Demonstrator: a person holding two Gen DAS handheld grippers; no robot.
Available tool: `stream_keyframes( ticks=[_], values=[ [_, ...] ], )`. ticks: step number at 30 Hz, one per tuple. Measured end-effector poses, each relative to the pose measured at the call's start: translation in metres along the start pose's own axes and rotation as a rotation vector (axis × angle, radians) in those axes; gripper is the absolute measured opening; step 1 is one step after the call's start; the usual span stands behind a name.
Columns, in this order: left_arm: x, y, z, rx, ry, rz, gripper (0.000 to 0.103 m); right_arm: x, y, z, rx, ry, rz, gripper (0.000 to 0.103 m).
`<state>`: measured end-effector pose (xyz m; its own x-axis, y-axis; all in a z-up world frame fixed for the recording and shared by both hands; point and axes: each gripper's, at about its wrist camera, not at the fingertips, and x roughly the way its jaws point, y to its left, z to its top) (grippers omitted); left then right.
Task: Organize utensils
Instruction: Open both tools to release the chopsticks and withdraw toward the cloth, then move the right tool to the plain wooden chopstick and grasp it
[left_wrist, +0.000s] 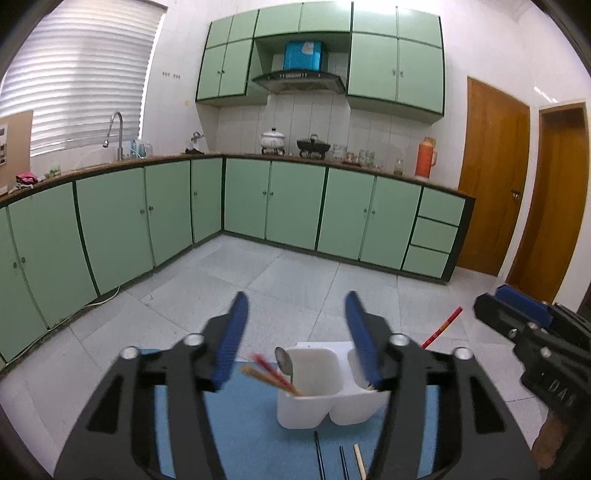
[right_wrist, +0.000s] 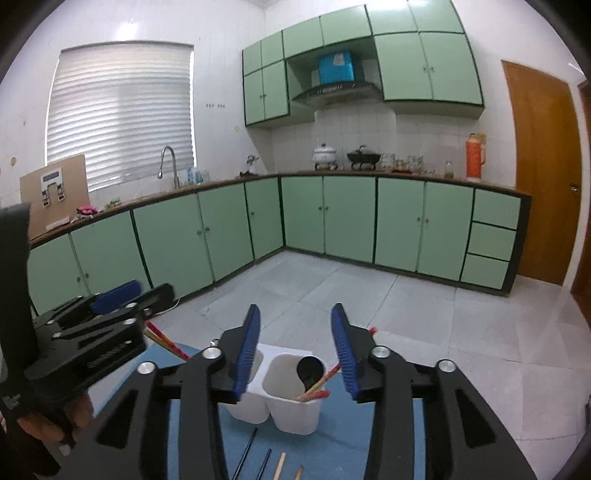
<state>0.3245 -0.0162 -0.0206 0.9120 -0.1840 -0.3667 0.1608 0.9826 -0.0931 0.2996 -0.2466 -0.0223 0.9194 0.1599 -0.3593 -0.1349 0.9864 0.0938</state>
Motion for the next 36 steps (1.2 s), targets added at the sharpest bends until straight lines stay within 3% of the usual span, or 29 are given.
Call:
stream_keyframes(
  ticks=[5, 10, 25, 36],
  values=[
    [-0.035, 0.001, -0.017, 0.007, -0.018, 0.005, 0.071, -0.039, -0.002, -0.014, 0.006, -0.048, -0.027, 0.065],
    [-0.066, 0.0, -0.052, 0.043, 0.017, 0.006, 0.078, -0.069, -0.001, -0.047, 0.047, -0.032, -0.029, 0.067],
    [-0.103, 0.02, -0.191, 0.072, 0.326, 0.018, 0.084, -0.093, 0.02, -0.194, 0.106, 0.262, -0.073, 0.068],
    [-0.109, 0.023, -0.236, 0.08, 0.43, 0.027, 0.085, -0.104, 0.031, -0.256, 0.098, 0.396, -0.073, 0.067]
  ],
)
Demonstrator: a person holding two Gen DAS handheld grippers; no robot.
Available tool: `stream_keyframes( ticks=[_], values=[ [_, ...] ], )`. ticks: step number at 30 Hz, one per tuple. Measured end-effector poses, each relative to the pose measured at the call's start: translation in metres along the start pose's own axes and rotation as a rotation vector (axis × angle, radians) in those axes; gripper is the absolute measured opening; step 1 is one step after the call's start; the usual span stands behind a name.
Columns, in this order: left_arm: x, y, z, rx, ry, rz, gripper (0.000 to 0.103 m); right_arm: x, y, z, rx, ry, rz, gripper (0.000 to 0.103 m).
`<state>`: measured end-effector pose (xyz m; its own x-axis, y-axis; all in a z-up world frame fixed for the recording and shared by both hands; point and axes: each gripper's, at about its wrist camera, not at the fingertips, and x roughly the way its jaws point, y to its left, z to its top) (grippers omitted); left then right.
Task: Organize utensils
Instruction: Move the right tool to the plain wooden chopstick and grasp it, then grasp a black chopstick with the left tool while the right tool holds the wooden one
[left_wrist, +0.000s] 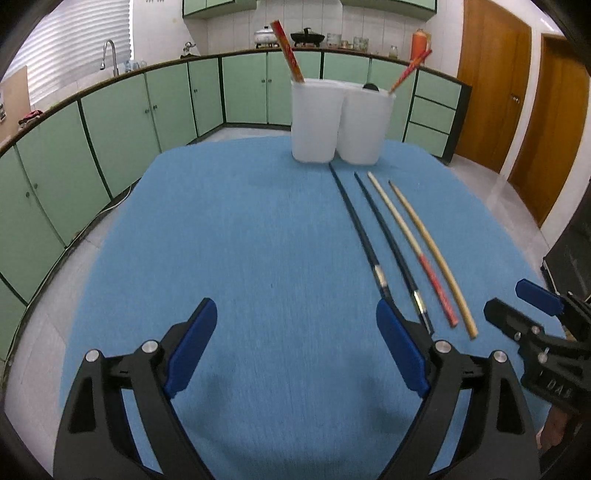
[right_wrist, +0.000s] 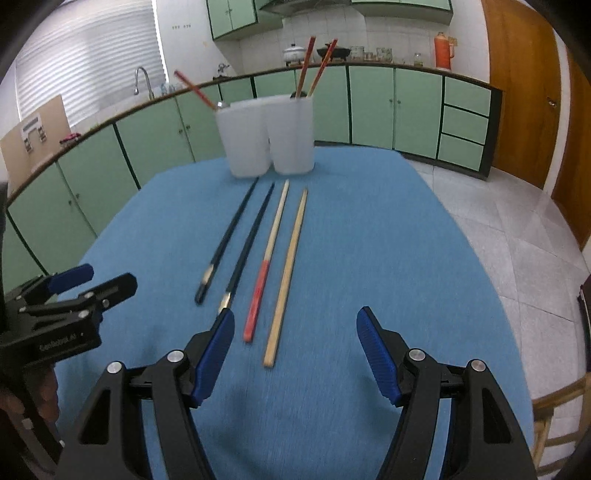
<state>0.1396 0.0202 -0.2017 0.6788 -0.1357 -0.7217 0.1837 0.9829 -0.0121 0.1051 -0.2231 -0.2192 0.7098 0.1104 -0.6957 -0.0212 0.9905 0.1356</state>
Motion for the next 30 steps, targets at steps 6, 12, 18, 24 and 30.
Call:
stream_keyframes(
  ticks=[6, 12, 18, 24, 30],
  values=[
    [-0.001, -0.002, -0.005, -0.001, 0.002, 0.004, 0.085, 0.006, 0.008, -0.014, -0.033, 0.021, -0.007, 0.047],
    [-0.001, -0.002, -0.005, -0.007, 0.003, 0.004, 0.085, 0.013, 0.011, -0.021, -0.038, 0.033, -0.007, 0.032],
    [0.002, -0.004, -0.005, -0.002, 0.009, 0.001, 0.085, 0.018, 0.012, -0.023, -0.035, 0.018, -0.017, 0.023],
    [0.005, -0.007, -0.004, -0.004, 0.017, -0.005, 0.085, 0.02, 0.02, -0.024, -0.07, 0.008, -0.056, 0.015],
    [0.009, -0.012, -0.003, -0.008, 0.02, -0.015, 0.085, 0.023, 0.025, -0.024, -0.096, 0.002, -0.074, 0.008]
  ],
)
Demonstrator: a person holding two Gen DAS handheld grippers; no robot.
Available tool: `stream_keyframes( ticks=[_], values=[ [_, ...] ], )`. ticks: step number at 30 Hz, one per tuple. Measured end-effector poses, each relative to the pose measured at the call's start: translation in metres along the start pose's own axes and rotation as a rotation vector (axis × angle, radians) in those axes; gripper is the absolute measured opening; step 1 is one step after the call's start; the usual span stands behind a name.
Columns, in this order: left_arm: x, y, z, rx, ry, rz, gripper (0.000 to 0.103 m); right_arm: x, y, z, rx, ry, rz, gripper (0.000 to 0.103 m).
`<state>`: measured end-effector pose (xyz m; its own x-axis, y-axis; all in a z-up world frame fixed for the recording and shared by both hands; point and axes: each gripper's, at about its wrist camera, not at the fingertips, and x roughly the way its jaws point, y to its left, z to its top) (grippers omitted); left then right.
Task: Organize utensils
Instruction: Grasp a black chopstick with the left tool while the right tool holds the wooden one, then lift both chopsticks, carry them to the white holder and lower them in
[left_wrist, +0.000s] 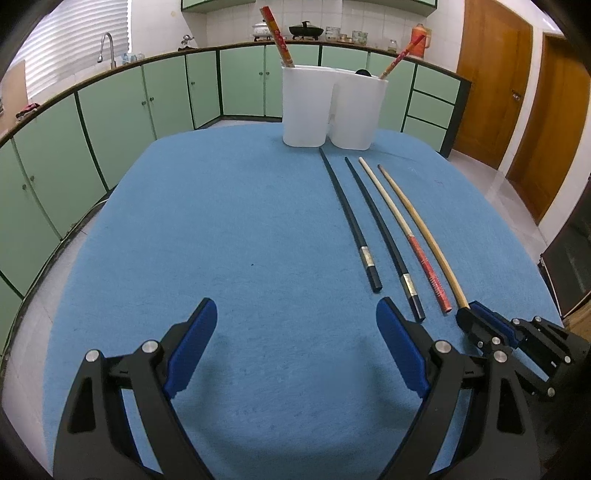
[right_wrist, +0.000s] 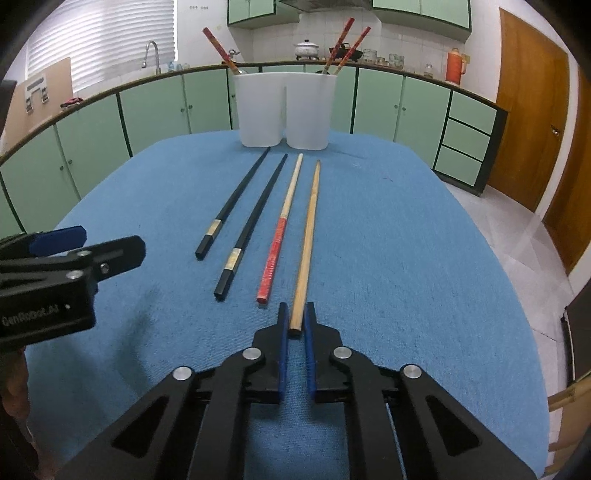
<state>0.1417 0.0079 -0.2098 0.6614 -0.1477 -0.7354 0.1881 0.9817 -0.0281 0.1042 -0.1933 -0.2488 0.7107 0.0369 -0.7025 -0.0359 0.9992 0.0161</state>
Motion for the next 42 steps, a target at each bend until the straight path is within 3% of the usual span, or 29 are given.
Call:
stream_keyframes(
  ticks=[13, 24, 27, 35, 42],
  values=[
    [0.019, -0.017, 0.008, -0.017, 0.027, -0.035, 0.081, -0.008, -0.034, 0.014, 0.082, -0.017, -0.003, 0.006],
    [0.042, -0.034, 0.009, -0.001, 0.071, -0.007, 0.067, -0.01, -0.046, 0.016, 0.11, -0.021, 0.035, 0.006],
    [0.042, -0.037, 0.011, 0.004, 0.071, -0.002, 0.056, -0.009, -0.049, 0.016, 0.122, -0.02, 0.044, 0.006],
    [0.043, -0.045, 0.012, 0.018, 0.063, -0.039, 0.007, -0.008, -0.053, 0.019, 0.14, -0.019, 0.058, 0.007],
    [0.042, -0.045, 0.012, 0.012, 0.057, -0.038, 0.006, -0.013, -0.055, 0.023, 0.138, -0.03, 0.054, 0.007]
  ],
)
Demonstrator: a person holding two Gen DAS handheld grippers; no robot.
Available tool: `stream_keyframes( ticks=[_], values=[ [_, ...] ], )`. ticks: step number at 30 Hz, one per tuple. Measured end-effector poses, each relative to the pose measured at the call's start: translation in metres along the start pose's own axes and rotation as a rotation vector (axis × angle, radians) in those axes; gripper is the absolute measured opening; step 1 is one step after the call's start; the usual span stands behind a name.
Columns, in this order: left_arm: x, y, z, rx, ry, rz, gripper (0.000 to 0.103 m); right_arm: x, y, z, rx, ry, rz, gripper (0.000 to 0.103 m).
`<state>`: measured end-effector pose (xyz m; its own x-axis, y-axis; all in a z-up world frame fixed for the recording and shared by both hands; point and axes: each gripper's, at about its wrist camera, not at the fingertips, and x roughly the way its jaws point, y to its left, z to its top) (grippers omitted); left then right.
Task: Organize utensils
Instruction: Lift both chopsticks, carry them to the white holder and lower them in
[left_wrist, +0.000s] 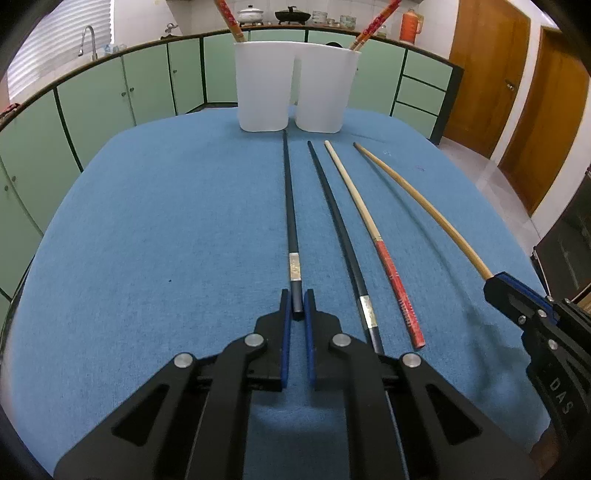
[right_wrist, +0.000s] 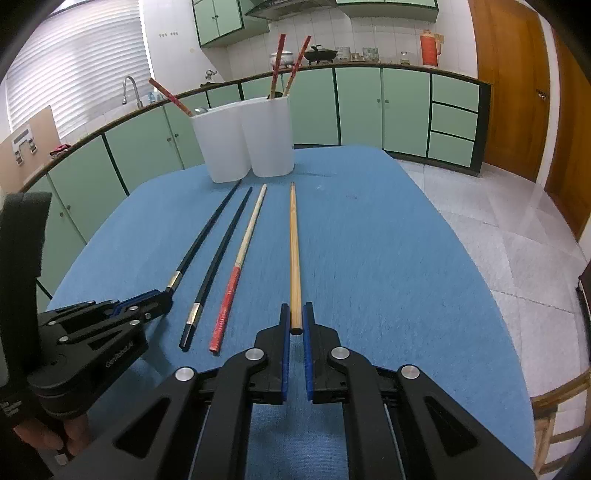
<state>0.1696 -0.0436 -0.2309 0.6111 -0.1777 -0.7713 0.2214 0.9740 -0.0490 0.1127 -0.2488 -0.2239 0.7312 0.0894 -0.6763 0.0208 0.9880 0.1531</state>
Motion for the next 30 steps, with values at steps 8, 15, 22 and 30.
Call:
stream_keyframes(
  ticks=[8, 15, 22, 30],
  values=[
    [-0.034, 0.0, 0.007, 0.044, -0.081, 0.023, 0.006, -0.016, 0.004, 0.011, -0.042, -0.047, -0.026, 0.006],
    [-0.077, 0.007, 0.026, 0.037, -0.183, 0.016, 0.005, -0.035, 0.006, 0.031, -0.058, -0.095, -0.023, 0.006],
    [-0.111, 0.004, 0.053, 0.026, -0.279, -0.012, 0.005, -0.059, 0.001, 0.061, -0.016, -0.152, 0.041, 0.006],
    [-0.131, 0.002, 0.08, 0.02, -0.335, -0.037, 0.005, -0.076, 0.0, 0.101, 0.011, -0.199, 0.09, 0.006]
  ],
)
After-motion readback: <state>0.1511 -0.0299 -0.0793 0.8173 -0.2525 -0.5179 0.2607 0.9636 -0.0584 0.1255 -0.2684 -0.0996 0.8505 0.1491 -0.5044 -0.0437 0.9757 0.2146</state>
